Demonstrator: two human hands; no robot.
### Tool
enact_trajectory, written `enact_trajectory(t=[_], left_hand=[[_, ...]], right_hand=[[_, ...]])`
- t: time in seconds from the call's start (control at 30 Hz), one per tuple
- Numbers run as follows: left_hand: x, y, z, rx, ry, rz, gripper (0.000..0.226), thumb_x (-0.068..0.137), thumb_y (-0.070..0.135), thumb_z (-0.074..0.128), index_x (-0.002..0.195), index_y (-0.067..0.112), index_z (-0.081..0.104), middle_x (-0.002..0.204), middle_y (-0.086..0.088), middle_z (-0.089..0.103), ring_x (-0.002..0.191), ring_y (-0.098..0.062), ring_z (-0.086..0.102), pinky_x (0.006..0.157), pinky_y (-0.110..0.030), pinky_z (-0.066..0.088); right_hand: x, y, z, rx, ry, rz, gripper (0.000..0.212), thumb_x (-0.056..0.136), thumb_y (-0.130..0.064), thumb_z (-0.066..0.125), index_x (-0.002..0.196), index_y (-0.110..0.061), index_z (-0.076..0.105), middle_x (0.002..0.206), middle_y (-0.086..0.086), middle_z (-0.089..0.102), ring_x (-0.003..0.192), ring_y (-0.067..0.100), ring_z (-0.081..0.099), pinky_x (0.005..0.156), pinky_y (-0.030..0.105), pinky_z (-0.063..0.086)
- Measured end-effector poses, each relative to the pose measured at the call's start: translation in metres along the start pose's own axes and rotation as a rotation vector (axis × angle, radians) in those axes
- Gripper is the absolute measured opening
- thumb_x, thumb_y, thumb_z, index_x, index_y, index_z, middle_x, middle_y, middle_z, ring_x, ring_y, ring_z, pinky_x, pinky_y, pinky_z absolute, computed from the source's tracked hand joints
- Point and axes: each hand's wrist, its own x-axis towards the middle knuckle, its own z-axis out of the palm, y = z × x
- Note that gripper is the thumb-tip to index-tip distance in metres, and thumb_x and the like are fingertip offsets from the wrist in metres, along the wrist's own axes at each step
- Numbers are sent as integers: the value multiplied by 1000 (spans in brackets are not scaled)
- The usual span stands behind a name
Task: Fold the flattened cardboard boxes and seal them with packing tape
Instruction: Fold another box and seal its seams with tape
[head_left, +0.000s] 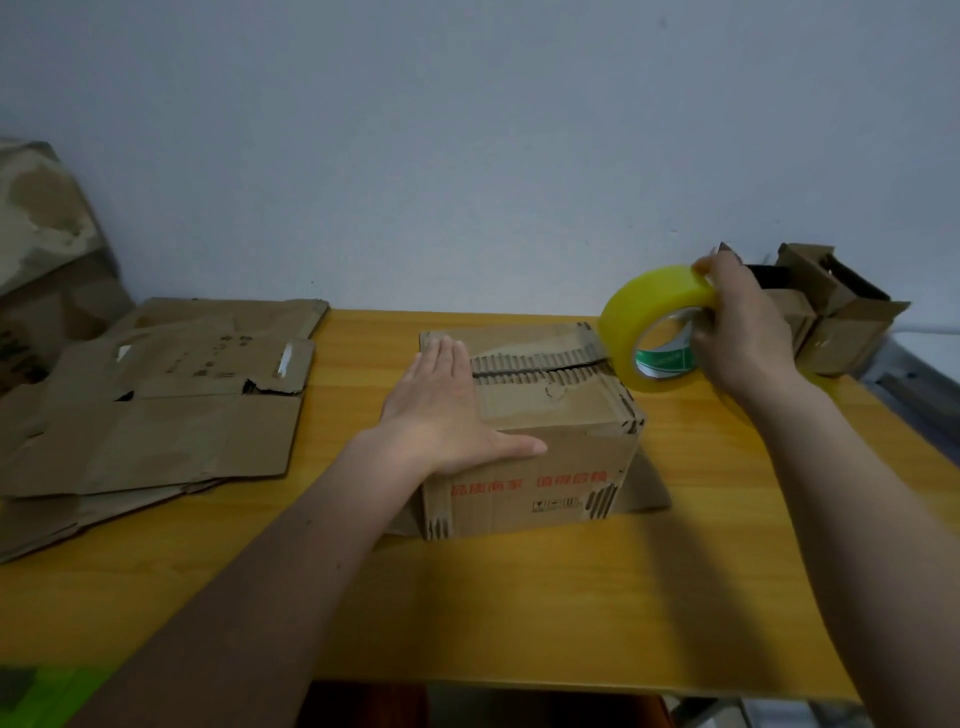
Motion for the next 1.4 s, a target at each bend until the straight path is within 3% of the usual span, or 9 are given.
enact_trajectory(t=[0.3,0.53,0.67,0.77,0.9,0.97,1.03,1.13,1.4], left_hand=[[-1,1,0,8,-7,-1,140,58,94,41,151,5,-16,159,-10,-20,148,-24,-15,120,-37,-5],[1,0,-1,11,-24,5,136,60,94,39,152,11,-15,159,-10,-20,147,-24,-16,118,-37,-7],[3,-5,-6,27,-37,113,105,70,89,33,150,40,-13,160,-2,-19,147,-23,-17,114,-37,-11],[4,-1,-11,38,-59,188,85,87,73,37,149,43,-12,160,3,-17,148,-20,-14,117,-39,-8],[3,25,-6,-2,-89,225,104,78,81,43,152,33,-12,160,2,-19,148,-19,-16,117,-39,-7],[6,26,-9,-6,-101,283,95,87,69,45,153,30,-11,160,3,-17,148,-17,-15,117,-36,-7],[9,19,-17,-33,-129,340,80,98,35,50,154,30,-8,161,8,-15,148,-14,-13,116,-31,-7],[10,5,-20,-77,-74,332,88,89,-7,43,155,32,-1,161,14,-8,148,-9,-9,115,-27,-6],[27,-33,-8,-296,13,305,93,82,-22,35,151,39,20,156,23,7,145,-1,-2,118,-31,-5]], right_hand=[[-12,18,11,17,-9,7,38,91,-1,49,126,-11,42,120,18,49,100,42,51,73,50,45],[-24,31,41,161,-68,165,31,92,-3,50,122,-10,42,114,20,53,97,40,53,69,40,40],[-32,36,40,265,-179,192,32,94,-2,50,123,-6,40,110,21,53,95,35,52,69,35,35],[-41,27,25,392,-277,203,31,94,-3,52,121,-4,37,97,11,48,88,25,48,61,32,35],[-56,6,5,701,-557,236,35,88,-15,67,110,-11,41,95,-1,55,85,10,58,61,18,47],[-63,-1,-2,821,-638,242,38,83,-24,71,111,-13,47,101,-1,61,92,9,61,69,19,51],[-69,-4,-2,1024,-684,268,43,82,-33,72,114,-8,56,102,2,67,96,18,63,75,24,52],[-79,-19,11,1158,-815,282,70,74,-40,75,120,8,54,110,20,64,98,27,61,83,33,53],[-95,-69,37,1135,-804,207,43,92,-24,57,112,14,52,103,22,63,94,28,62,90,42,51]])
